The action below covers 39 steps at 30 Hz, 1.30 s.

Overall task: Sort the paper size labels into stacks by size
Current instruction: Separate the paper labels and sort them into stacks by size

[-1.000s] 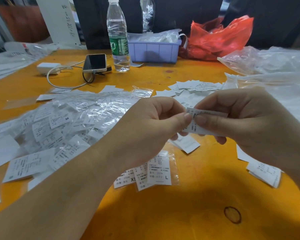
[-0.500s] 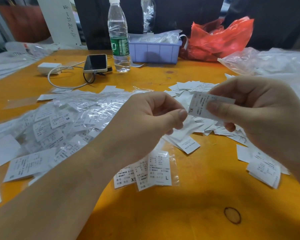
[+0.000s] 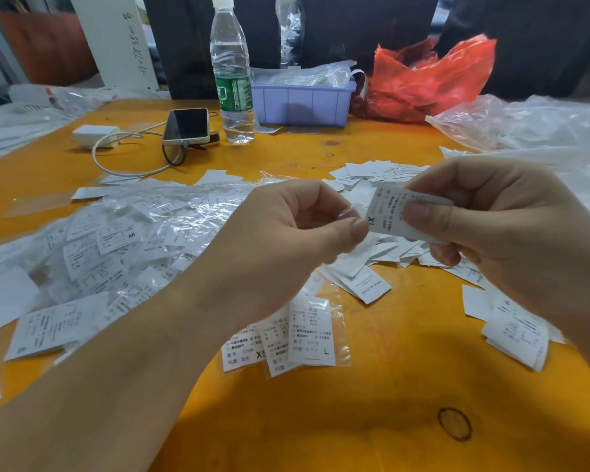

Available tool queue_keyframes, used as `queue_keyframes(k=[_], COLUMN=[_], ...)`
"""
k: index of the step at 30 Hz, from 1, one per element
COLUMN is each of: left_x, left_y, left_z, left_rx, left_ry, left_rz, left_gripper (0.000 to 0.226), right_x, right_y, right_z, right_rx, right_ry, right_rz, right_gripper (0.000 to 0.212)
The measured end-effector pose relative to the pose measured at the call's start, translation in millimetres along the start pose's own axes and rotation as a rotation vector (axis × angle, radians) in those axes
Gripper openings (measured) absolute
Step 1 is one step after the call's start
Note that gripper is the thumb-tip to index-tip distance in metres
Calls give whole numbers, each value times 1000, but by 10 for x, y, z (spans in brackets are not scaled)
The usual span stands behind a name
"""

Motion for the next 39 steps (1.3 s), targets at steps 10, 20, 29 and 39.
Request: queue_keyframes(k=[10, 20, 29, 39], left_x=[35, 31, 34, 25], left_y=[-19, -8, 6, -7], left_z=[-2, -2, -5, -3], left_rx=[6, 49, 42, 0], left_ry=[-22, -35, -37, -20], left_rz=[-20, -10, -50, -10], left_gripper=[6, 8, 10, 13], right_x=[-1, 19, 59, 68], right_y=[-21, 13, 87, 45], right_z=[-1, 8, 5, 10], right_rx=[20, -64, 79, -101], right_ry=[-7, -16, 39, -29], right_rz=[-28, 143, 148, -42], right_gripper=[18, 10, 31, 37])
Point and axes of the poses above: each hand's wrist, its own z-axis away from the middle knuckle, its own y-axis out of the palm, x = y × z, the point moved 1 cm from there along -z, towards the middle knuckle, and after that the axes turned 15 degrees about x, right-handed, at the moved point
